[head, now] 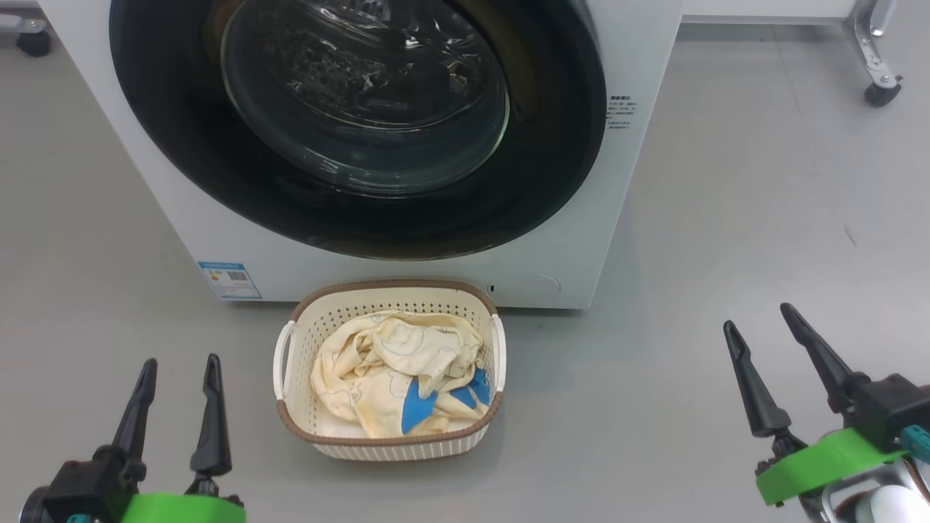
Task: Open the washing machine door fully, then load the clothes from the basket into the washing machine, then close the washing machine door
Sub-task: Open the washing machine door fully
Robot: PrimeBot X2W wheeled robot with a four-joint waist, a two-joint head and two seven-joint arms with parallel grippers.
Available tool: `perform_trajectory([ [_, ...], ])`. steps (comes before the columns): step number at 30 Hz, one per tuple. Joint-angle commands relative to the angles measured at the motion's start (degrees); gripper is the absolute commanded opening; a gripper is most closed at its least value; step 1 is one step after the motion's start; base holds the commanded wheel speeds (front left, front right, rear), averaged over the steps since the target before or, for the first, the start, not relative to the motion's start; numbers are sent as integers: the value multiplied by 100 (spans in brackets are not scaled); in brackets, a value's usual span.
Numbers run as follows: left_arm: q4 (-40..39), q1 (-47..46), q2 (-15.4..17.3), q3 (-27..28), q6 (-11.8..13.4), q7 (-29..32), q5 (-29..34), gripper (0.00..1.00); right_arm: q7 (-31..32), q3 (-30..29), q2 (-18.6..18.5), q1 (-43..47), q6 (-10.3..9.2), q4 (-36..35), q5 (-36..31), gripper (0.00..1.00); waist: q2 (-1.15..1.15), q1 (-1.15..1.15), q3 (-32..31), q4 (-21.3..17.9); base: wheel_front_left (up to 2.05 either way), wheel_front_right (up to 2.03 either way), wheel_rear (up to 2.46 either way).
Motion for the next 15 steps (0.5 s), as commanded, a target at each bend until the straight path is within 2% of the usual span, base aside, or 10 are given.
perform_trajectory([
  [1,-196,-197,123,201,3,-81,-22,100,-55,55,-59,-216,0,-200,52,100,0,0,10,-26,0,0,0],
  [5,-215,-179,136,238,3,-81,-23,100,-55,-37,-23,-228,0,-180,130,100,0,0,20,-88,0,0,0],
  [7,-221,-173,139,252,3,-81,-24,100,-55,-69,-11,-233,0,-171,165,97,0,0,19,-106,0,0,0],
  [8,-229,-166,142,267,3,-81,-25,100,-55,-102,-5,-238,0,-163,186,85,0,0,17,-125,0,0,0],
  [10,-254,-144,139,292,3,-81,-16,100,-55,-189,25,-246,0,-156,273,41,0,0,17,-160,0,0,0],
  [11,-266,-133,140,302,3,-81,-11,100,-55,-236,39,-251,0,-150,325,29,0,0,19,-177,0,0,0],
  [12,-278,-123,142,313,3,-81,-10,100,-55,-296,68,-259,0,-136,432,10,0,0,24,-194,0,0,0],
  [13,-288,-115,145,323,3,-81,-9,100,-55,-348,86,-271,0,-122,532,0,0,0,29,-209,0,0,0],
  [15,-311,-94,152,351,3,-81,-7,100,-55,-483,130,-328,0,-84,852,0,0,0,48,-246,0,0,0],
])
